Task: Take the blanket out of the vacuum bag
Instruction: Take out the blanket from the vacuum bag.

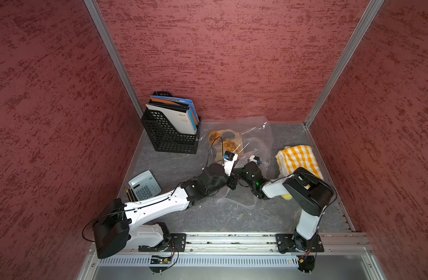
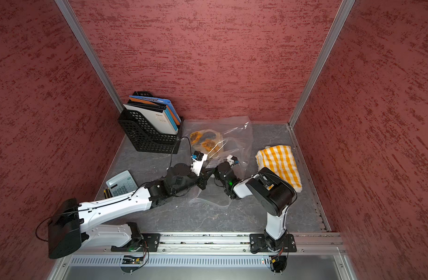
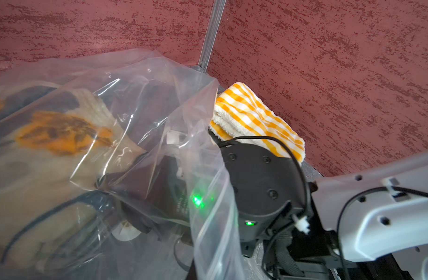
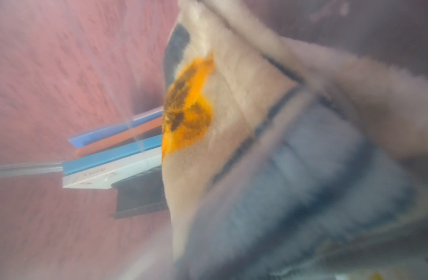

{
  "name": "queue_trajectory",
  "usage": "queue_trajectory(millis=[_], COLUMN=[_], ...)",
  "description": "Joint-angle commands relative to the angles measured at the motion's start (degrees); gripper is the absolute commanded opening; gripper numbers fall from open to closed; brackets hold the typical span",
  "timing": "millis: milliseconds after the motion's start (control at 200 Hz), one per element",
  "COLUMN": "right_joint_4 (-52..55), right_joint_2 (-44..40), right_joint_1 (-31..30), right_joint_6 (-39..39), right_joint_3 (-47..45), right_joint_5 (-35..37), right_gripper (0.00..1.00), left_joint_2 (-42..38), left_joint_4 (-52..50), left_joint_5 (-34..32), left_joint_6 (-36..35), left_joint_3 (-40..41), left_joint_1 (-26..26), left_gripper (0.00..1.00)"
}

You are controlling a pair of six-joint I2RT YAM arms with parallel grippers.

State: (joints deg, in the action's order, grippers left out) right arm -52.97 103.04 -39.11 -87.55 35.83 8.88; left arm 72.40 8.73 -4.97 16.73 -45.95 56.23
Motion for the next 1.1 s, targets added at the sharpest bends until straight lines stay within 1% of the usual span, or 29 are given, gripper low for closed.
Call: queue_trajectory(millis=[0, 276, 361, 376, 461, 551, 601, 671, 751, 791, 822, 907, 1027, 1062, 1092], right_joint_4=[-2.56, -0.2, 3.17, 4.16, 9.53, 21.35, 23.1, 22.64, 20.01, 16.37, 13.62, 10.49, 10.84, 13.76, 16.51], right_joint_2=[-5.02, -14.82, -19.23, -21.21, -28.56, -36.24, -37.75, -37.02, -32.74, -29.81, -27.82, -23.94, -23.81, -24.85, -26.04], right_joint_1=[0.92, 1.19, 1.19, 1.2, 1.21, 1.17, 1.32, 1.32, 1.32, 1.29, 1.38, 1.58, 1.84, 1.82, 1.84], right_joint_6=[1.56, 4.6, 5.94, 6.17, 6.82, 9.89, 11.22, 10.41, 8.49, 7.04, 6.33, 5.87, 6.13, 6.55, 7.36], right_joint_3=[-2.76, -7.69, -9.35, -9.79, -13.92, -14.89, -15.13, -15.05, -14.97, -15.88, -16.44, -16.36, -16.55, -16.34, -16.1], right_joint_5=[-3.66, -9.05, -11.34, -11.61, -10.22, -7.66, -6.97, -7.29, -9.16, -9.58, -9.8, -10.33, -11.11, -10.95, -10.7], right_gripper=[0.0, 0.0, 0.0, 0.0, 0.0, 0.0, 0.0, 0.0, 0.07, 0.14, 0.21, 0.32, 0.51, 0.56, 0.58], left_joint_2=[1.06, 2.9, 2.68, 2.61, 2.56, 3.08, 3.4, 3.86, 4.23, 4.12, 3.9, 3.24, 2.4, 2.22, 2.15], left_joint_4=[3.34, 5.91, 7.14, 7.53, 8.46, 8.1, 8.48, 8.44, 7.72, 7.24, 7.17, 6.79, 6.22, 6.22, 6.21], left_joint_5=[-2.84, -8.97, -11.26, -11.46, -12.17, -11.47, -10.72, -10.25, -9.79, -9.71, -9.7, -9.79, -9.55, -9.44, -9.38], left_joint_6=[0.83, 1.64, 2.16, 2.16, 1.93, 1.74, 1.85, 2.07, 2.08, 1.99, 1.91, 1.66, 1.38, 1.29, 1.24], left_joint_3=[0.86, 1.41, 1.73, 1.91, 2.01, 1.22, 1.21, 0.96, 0.45, 0.34, 0.41, 0.47, 0.58, 0.63, 0.6], left_joint_1=[0.46, 1.34, 1.51, 1.47, 1.4, 1.48, 1.68, 1.72, 1.86, 1.85, 1.94, 1.96, 1.97, 2.0, 2.02], left_gripper=[0.0, 0.0, 0.0, 0.0, 0.0, 0.0, 0.0, 0.0, 0.0, 0.0, 0.0, 0.0, 0.0, 0.0, 0.0])
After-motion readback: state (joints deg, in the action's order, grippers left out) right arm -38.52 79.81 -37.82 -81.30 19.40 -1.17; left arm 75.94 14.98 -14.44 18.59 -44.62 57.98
